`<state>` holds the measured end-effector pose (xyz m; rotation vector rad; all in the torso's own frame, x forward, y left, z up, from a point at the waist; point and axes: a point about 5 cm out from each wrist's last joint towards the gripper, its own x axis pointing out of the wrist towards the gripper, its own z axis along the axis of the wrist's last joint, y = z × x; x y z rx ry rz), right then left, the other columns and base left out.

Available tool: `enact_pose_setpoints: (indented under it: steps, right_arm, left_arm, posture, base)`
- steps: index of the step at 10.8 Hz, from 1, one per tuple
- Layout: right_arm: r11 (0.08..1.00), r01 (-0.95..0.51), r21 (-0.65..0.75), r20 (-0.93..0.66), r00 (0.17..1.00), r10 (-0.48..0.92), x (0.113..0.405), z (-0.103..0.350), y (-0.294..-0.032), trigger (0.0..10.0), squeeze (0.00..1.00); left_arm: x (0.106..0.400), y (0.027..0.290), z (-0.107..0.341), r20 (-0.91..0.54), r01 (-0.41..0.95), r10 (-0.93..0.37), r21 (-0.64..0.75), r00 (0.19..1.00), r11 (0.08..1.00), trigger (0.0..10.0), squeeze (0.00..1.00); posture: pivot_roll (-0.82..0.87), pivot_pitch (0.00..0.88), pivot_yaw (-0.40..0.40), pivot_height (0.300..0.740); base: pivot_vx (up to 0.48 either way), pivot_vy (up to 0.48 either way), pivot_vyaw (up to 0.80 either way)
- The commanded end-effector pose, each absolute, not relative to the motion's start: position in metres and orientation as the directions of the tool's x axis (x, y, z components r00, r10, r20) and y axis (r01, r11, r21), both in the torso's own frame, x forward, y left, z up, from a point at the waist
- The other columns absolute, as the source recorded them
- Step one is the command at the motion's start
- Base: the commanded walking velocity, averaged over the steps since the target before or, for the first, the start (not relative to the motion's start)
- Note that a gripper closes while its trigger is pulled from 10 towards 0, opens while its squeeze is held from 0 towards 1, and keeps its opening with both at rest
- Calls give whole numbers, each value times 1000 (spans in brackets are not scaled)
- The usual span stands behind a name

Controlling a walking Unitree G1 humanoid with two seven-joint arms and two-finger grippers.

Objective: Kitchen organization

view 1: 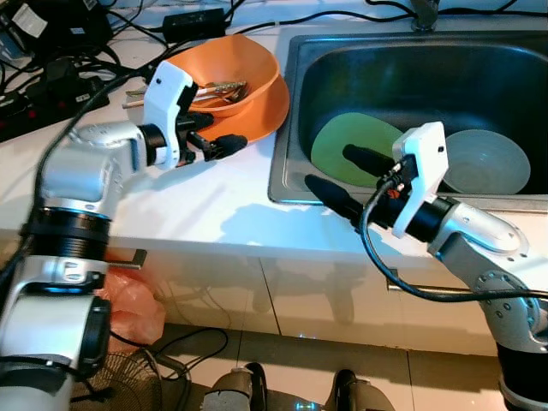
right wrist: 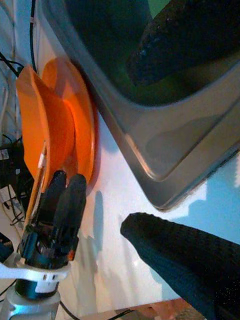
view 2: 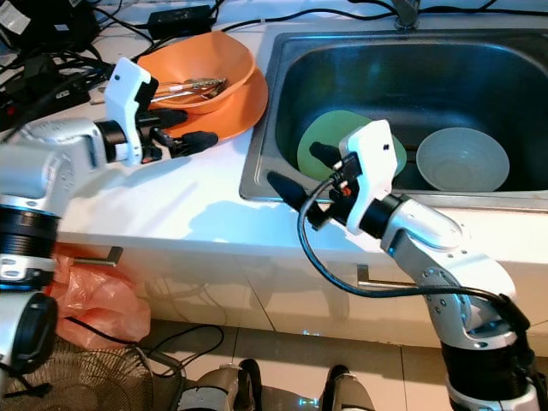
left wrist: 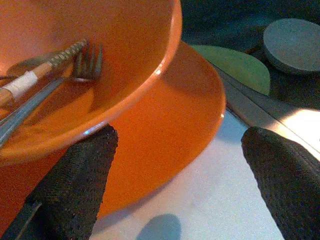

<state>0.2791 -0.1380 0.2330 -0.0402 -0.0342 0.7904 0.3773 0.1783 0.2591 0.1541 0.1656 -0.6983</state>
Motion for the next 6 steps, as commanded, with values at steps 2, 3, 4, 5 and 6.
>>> enact_pose_setpoints:
  steps: [2,3,4,5,6]
  right_arm:
    - [694,-718,-54,25,693,720,273,235,-138,10000,0]
    - [692,-720,-55,23,692,722,273,235,-138,10000,0]
    - [690,-722,-58,20,690,724,273,235,-137,10000,0]
    - [689,-723,-59,20,689,725,273,235,-137,10000,0]
    - [689,-722,-58,22,689,724,273,235,-136,10000,0]
  left_arm:
    - [386,179,263,-134,619,-606,107,784,778,10000,0]
    - [388,178,260,-138,618,-604,119,785,777,10000,0]
    - [389,171,256,-131,640,-627,120,768,759,10000,0]
    - [391,163,250,-153,666,-649,130,746,735,10000,0]
    - [392,158,240,-210,701,-670,144,712,699,10000,0]
  posture:
    - [-5,190,138,740]
    - [-3,191,138,740]
    - [-3,191,138,740]
    - [-6,190,141,740]
    - [-11,189,145,740]
  base:
    - [0,0,0]
    - [0,0,0]
    - [0,0,0]
    - [0,0,0]
    - [0,0,0]
